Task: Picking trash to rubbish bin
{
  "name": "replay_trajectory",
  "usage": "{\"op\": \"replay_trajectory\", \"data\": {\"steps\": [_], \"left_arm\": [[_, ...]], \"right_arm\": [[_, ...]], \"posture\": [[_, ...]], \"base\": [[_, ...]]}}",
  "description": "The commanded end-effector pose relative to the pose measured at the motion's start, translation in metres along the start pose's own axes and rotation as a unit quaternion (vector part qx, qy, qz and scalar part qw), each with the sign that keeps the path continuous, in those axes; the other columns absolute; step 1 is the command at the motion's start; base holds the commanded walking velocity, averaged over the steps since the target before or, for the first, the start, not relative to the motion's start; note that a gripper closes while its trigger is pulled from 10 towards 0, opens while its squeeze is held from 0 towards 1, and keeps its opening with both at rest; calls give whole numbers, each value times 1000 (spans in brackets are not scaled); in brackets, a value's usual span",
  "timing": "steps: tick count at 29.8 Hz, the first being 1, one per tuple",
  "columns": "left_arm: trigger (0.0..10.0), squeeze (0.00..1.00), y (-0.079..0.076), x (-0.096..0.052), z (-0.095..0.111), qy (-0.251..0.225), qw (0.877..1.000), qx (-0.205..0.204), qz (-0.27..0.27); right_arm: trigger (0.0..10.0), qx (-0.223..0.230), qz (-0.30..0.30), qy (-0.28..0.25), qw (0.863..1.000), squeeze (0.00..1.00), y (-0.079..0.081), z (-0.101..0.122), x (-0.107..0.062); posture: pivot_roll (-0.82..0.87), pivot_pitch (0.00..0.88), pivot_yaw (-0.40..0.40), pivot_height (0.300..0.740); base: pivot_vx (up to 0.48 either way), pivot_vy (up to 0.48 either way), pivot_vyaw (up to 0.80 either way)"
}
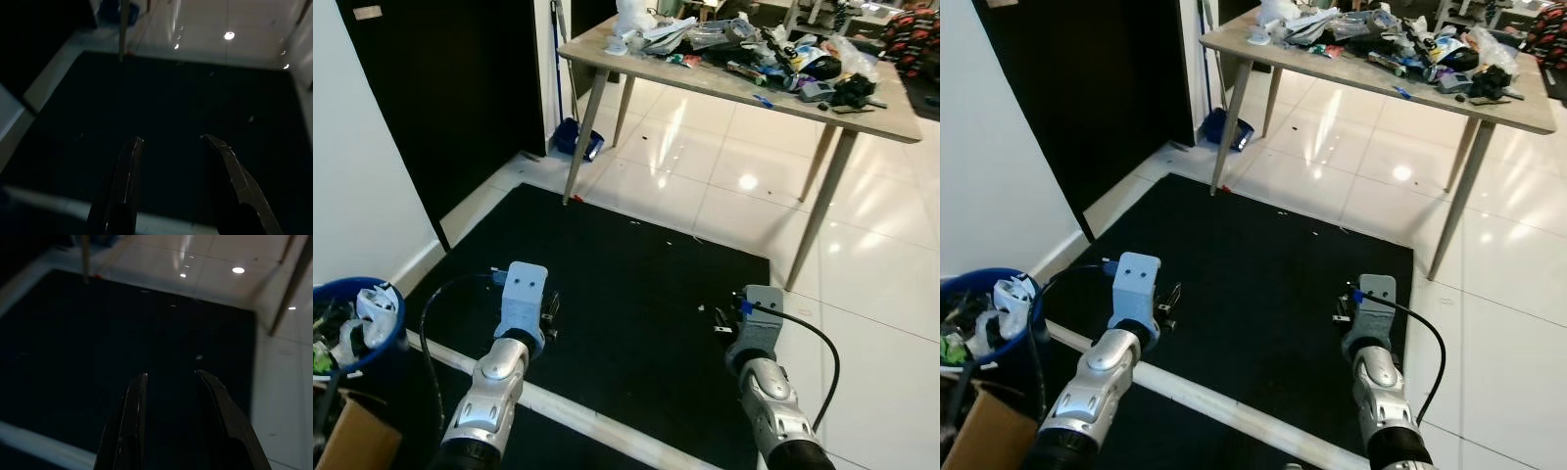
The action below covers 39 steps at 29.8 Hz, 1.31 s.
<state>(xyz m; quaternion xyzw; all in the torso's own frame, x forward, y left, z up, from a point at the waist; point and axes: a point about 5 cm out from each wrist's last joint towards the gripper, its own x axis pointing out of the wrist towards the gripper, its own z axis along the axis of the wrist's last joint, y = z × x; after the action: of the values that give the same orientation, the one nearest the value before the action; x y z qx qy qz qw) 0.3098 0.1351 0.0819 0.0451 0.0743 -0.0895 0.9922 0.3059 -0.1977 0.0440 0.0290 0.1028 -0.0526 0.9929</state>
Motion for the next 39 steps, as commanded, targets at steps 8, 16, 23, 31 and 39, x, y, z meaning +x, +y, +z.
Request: {"op": "replay_trajectory", "data": {"steps": [8, 16, 23, 31, 39], "left_arm": [[10000, 0, 3, -3, -7, 12, 1000, 0, 3], [10000, 0, 2, -3, -7, 11, 1000, 0, 3], [10000, 0, 2, -3, -6, 11, 1000, 0, 2], [10000, 0, 2, -3, -6, 10, 1000, 0, 3], [10000, 0, 2, -2, -6, 9, 1000, 0, 1]], "right_arm": [[10000, 16, -8, 5, 1000, 0, -1, -2, -1], [10000, 15, -6, 3, 1000, 0, -1, -1, -1], [10000, 15, -7, 3, 1000, 0, -1, -1, -1], [10000, 14, -7, 3, 1000, 0, -2, -1, -1], [10000, 14, -5, 3, 1000, 0, -1, 0, 0]], "posture": [[-22, 115, -37, 740], [-22, 114, -37, 740], [-23, 113, -37, 740], [-24, 114, -40, 740], [-24, 113, -40, 740]], "base": [[334, 0, -333], [333, 0, -300], [334, 0, 0], [334, 0, 0], [334, 0, 0]]}}
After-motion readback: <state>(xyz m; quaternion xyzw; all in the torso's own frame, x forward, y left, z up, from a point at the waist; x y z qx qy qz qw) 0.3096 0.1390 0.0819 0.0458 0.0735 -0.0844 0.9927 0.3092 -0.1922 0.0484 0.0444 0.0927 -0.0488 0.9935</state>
